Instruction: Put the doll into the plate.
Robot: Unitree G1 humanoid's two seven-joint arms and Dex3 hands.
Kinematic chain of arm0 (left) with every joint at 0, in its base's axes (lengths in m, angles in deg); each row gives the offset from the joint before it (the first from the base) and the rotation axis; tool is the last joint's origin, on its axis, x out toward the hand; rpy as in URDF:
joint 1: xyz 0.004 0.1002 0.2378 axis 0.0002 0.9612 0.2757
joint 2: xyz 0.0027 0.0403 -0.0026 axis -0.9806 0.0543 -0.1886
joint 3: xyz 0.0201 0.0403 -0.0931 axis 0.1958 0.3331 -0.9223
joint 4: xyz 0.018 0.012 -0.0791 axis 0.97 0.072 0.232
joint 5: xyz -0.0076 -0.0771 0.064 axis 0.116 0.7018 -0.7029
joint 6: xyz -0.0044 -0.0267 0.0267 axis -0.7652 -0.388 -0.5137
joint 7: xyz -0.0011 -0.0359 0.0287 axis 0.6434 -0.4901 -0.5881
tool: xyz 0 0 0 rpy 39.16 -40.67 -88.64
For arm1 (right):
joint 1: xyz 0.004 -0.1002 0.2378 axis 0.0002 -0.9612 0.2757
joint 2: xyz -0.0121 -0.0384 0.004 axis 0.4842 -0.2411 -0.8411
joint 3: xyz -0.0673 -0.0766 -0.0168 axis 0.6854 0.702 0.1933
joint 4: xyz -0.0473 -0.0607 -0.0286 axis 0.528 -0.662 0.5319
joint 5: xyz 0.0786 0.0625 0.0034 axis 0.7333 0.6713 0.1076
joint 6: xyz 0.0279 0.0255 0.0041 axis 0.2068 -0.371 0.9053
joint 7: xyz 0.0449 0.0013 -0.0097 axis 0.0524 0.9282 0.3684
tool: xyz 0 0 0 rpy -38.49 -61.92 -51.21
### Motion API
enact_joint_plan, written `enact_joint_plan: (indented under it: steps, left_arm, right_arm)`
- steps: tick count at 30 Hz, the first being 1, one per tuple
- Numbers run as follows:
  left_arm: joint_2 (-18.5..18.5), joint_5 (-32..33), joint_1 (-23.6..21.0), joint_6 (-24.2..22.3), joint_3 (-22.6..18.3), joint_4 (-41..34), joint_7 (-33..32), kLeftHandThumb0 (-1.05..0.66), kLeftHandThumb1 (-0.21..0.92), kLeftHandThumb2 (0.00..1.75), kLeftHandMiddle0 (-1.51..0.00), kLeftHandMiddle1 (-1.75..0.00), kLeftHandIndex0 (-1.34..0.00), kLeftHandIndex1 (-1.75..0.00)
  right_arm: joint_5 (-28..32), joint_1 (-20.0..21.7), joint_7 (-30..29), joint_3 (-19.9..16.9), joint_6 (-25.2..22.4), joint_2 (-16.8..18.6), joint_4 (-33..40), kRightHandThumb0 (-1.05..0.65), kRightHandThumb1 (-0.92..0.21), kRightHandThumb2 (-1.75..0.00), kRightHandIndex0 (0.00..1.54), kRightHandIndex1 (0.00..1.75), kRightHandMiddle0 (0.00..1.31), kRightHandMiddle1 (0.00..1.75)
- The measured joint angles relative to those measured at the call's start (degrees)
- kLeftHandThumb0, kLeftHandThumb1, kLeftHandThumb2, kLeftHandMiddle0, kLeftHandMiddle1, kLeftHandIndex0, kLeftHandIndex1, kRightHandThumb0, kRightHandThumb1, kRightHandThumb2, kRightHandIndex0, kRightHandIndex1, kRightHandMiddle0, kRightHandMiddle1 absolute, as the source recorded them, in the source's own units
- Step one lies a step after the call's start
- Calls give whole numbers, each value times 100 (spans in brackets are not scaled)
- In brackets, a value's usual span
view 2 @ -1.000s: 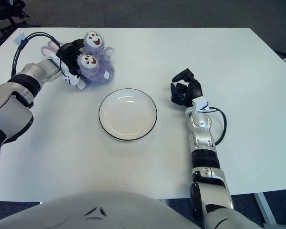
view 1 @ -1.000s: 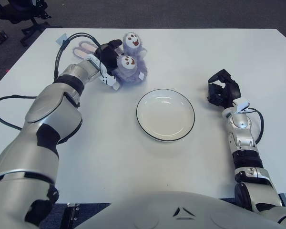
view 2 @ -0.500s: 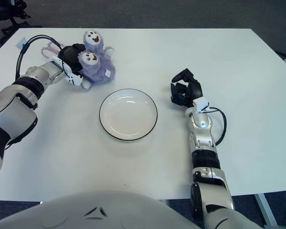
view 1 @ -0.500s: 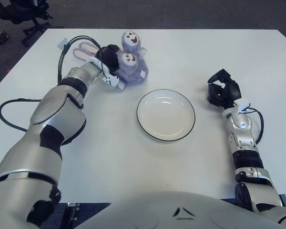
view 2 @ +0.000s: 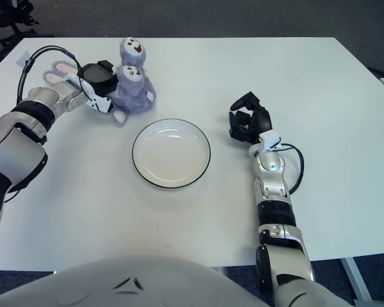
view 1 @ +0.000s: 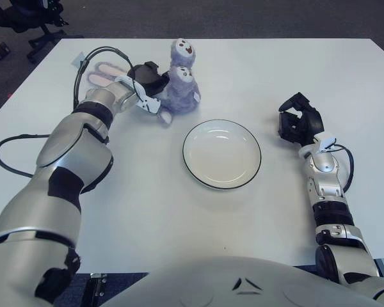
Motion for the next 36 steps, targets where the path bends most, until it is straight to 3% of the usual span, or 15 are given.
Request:
enact_joint_plan:
  steps: [3, 5, 9, 23, 27, 36]
  left_arm:
    - [0, 102, 25, 60, -83, 16, 29, -2, 73, 43, -79, -175, -60, -174]
    - [0, 220, 50, 95, -164, 24, 99, 1, 73, 43, -80, -175, -61, -174]
    - [5, 457, 100, 138, -355, 31, 307, 5, 64, 60, -81, -175, -64, -175]
    - [32, 1061, 131, 142, -936, -2, 1121, 8, 52, 86, -82, -175, -65, -175]
    - [32, 1438, 169, 190, -1311, -16, 1419, 11, 45, 99, -82, -175, -65, -175]
    - [-3, 1772, 213, 403, -1671, -55, 1745, 14, 40, 108, -82, -175, -66, -175]
  right_arm:
    - [1, 0, 10, -1, 0, 0, 0, -40, -59, -96, 96, 175, 40, 175]
    - [3, 1, 19, -3, 0, 0, 0, -40, -59, -96, 96, 175, 40, 175]
    - [6, 2, 45, -6, 0, -1, -1, -40, -60, -95, 96, 175, 40, 175]
    - [19, 8, 86, -16, 0, -2, -18, -39, -61, -93, 95, 175, 39, 175]
    - [19, 17, 86, -17, 0, -2, -19, -39, -62, -93, 95, 175, 39, 175]
    - [19, 17, 87, -19, -3, -7, -22, -39, -63, -91, 94, 175, 38, 175]
